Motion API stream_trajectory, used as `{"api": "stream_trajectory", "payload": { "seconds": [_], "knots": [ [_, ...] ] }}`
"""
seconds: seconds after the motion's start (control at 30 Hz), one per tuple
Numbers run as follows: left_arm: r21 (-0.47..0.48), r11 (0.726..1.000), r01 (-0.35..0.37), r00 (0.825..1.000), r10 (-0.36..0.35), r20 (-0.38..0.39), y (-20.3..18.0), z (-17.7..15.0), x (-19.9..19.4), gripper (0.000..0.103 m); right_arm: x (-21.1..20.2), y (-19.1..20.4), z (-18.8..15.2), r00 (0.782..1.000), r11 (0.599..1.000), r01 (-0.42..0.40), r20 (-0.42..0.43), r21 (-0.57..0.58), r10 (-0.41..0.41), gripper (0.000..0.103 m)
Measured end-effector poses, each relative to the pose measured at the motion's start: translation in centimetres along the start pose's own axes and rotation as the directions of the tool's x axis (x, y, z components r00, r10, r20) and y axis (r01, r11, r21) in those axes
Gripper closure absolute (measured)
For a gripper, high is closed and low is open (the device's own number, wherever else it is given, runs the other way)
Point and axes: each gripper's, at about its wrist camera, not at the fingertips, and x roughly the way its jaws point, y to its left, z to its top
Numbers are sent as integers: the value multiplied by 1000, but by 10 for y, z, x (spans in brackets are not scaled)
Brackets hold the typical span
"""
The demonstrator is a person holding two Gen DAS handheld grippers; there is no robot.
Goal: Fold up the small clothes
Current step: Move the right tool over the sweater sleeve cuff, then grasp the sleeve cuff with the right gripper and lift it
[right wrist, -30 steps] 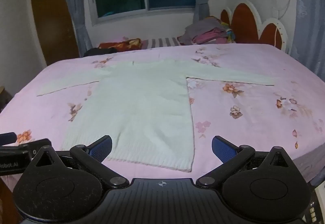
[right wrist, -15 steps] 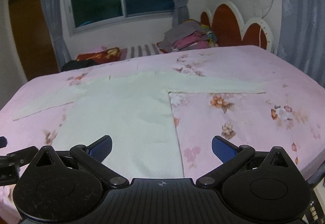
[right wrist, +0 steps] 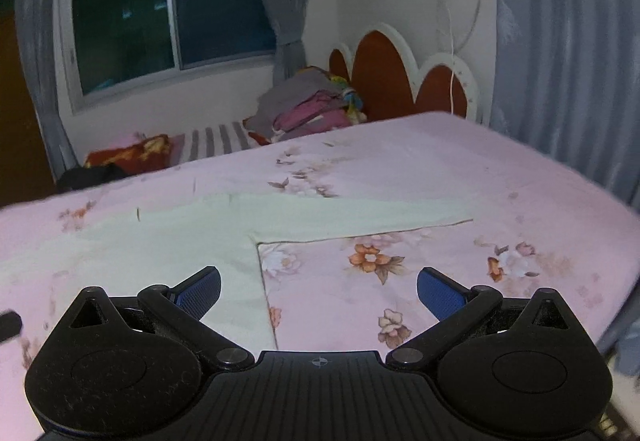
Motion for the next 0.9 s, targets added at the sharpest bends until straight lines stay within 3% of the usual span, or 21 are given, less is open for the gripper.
{"api": "stream_trajectory", "payload": {
  "seconds": [0.2, 0.37, 0.53, 0.57, 0.6, 0.63, 0.67, 0.83, 0.9],
  "knots": [
    [-16, 1000, -8, 1000, 8, -29, -15, 19, 54, 3, 53, -61, 24, 999, 994, 31, 6, 101, -31, 0],
    [-56, 996, -75, 993, 69, -93, -26, 44, 107, 9, 117, -129, 52, 998, 979, 60, -25, 197, -56, 1],
    [-71, 988, -136, 985, 127, -116, -41, 61, 137, 9, 174, -186, 73, 996, 963, 80, -64, 258, -66, 1],
    [-66, 987, -147, 982, 138, -126, -45, 61, 142, 8, 184, -196, 75, 995, 958, 83, -70, 276, -66, 3],
    [-61, 986, -158, 979, 149, -139, -47, 62, 146, 8, 192, -204, 75, 995, 952, 87, -70, 292, -70, 25],
    [-55, 984, -168, 976, 158, -152, -51, 62, 151, 7, 200, -212, 76, 995, 948, 82, -76, 307, -61, 36],
    [-49, 983, -178, 972, 167, -167, -55, 61, 155, 7, 209, -219, 74, 994, 941, 83, -96, 327, -55, 41],
    [-18, 974, -227, 949, 217, -230, -67, 56, 174, 7, 245, -254, 65, 990, 907, 87, -140, 413, -32, 42],
    [-19, 971, -239, 943, 227, -242, -67, 57, 177, 7, 259, -265, 58, 985, 891, 87, -170, 445, -12, 62]
  ]
}}
